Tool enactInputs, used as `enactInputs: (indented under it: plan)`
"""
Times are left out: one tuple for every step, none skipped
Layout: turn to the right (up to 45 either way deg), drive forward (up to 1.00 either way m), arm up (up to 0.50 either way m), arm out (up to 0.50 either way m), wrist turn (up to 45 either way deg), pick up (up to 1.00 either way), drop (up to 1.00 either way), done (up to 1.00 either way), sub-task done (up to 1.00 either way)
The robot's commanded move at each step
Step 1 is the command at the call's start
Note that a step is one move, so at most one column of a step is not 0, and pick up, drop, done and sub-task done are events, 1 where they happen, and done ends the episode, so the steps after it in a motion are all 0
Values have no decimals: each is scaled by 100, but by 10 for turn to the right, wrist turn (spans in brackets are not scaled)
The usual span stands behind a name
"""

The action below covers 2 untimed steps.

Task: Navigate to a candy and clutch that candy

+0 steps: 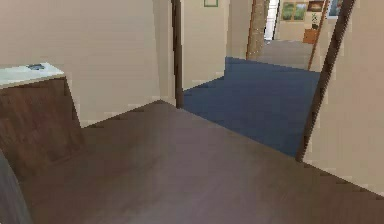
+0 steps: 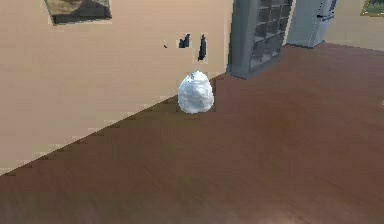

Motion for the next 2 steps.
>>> enactInputs:
  plan:
    - [0,5,0,0,0,0,0,0,0]
    - [0,20,0,0,0,0,0,0,0]
